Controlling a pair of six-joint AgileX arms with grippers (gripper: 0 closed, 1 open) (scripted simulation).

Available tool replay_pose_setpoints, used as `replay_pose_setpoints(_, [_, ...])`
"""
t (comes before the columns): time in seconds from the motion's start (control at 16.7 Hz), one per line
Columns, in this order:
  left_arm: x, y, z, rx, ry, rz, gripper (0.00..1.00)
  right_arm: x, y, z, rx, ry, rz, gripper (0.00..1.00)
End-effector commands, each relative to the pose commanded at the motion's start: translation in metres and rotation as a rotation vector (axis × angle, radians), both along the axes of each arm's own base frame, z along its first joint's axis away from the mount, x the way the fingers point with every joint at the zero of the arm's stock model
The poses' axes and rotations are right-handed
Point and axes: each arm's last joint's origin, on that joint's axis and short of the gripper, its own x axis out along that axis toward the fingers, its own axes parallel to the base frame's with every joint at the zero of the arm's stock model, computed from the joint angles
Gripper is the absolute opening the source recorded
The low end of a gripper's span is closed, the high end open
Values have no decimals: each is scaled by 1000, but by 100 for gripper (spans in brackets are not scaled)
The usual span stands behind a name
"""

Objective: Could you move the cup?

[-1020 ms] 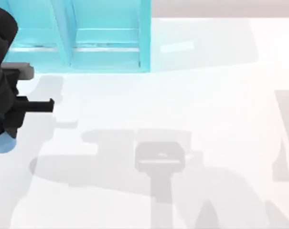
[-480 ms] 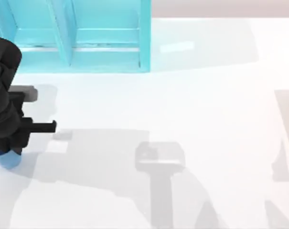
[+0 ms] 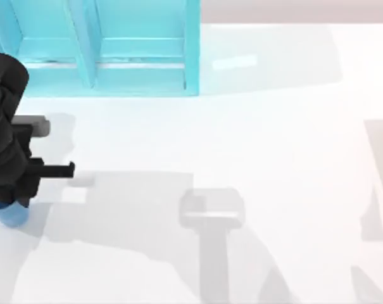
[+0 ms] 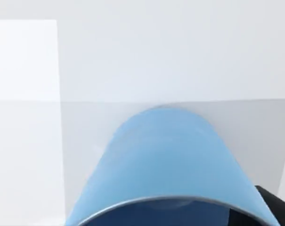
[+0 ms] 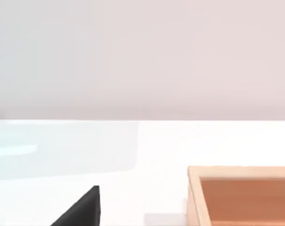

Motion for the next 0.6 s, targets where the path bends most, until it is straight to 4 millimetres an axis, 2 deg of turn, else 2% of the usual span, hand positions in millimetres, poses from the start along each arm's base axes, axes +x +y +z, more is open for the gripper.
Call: replay_pose_setpoints(0.6, [0,0,0,0,0,0,98,0,0,0,0,0,0,100])
